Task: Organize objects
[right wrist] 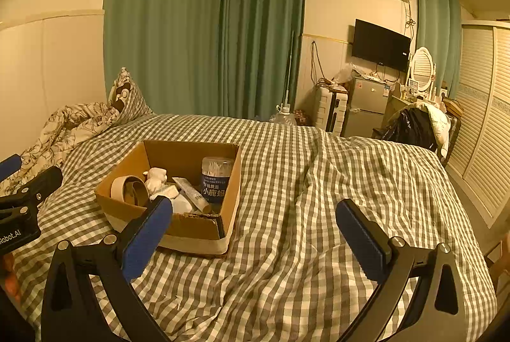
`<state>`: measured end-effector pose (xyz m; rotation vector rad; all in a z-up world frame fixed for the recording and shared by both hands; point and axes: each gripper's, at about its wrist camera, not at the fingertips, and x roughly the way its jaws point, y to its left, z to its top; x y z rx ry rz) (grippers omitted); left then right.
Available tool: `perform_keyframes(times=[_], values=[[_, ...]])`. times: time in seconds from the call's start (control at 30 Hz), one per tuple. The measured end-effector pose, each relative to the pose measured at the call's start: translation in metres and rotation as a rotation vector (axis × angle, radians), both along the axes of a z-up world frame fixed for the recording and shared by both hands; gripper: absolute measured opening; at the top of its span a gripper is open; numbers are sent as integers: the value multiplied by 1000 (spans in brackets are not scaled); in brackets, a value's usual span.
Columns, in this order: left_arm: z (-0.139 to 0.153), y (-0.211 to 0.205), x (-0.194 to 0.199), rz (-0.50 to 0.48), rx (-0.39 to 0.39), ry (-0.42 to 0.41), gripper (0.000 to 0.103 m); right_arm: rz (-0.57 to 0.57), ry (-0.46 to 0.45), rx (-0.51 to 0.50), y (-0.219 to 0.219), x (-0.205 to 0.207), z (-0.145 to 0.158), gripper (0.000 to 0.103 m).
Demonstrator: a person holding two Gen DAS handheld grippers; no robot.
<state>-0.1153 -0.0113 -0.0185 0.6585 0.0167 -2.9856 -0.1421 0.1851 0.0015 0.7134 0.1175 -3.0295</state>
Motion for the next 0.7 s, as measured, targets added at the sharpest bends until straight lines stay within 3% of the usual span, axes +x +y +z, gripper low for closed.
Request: perform_keyframes(times=[0.7], values=[[0, -1, 1, -2, 0, -2, 103, -1, -18, 7, -1, -2, -4, 103]])
